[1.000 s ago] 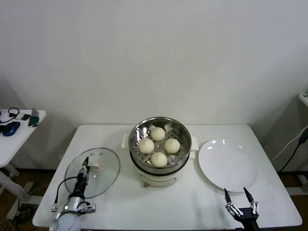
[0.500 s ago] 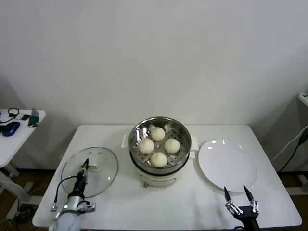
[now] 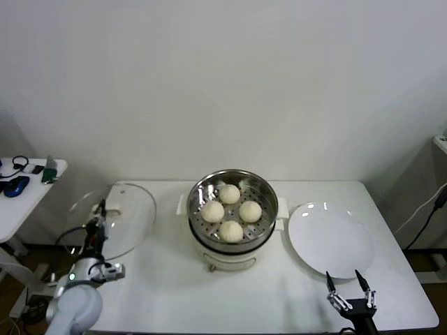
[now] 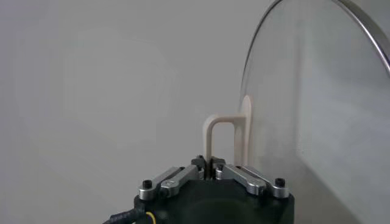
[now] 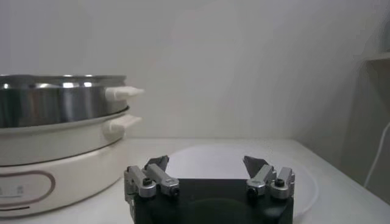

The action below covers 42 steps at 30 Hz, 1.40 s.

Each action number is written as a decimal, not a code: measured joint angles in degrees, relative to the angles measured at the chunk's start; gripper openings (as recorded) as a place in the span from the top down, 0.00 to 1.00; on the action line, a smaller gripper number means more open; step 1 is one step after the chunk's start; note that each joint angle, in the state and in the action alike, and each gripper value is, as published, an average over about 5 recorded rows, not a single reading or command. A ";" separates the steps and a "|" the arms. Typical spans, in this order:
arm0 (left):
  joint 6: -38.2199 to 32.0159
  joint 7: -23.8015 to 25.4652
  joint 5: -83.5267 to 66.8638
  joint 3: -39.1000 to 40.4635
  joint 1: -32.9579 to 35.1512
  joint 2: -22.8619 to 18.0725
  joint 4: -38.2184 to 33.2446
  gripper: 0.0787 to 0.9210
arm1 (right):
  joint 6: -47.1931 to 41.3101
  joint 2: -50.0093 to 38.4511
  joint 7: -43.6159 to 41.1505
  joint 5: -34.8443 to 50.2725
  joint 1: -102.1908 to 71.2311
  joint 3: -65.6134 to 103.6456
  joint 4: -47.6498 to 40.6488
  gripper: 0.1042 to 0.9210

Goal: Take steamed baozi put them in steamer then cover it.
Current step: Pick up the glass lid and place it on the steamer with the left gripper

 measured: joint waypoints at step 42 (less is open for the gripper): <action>25.01 25.48 26.18 40.81 -24.94 -24.43 0.26 0.92 | -2.84 -1.57 1.87 -2.84 3.44 0.51 -1.26 0.12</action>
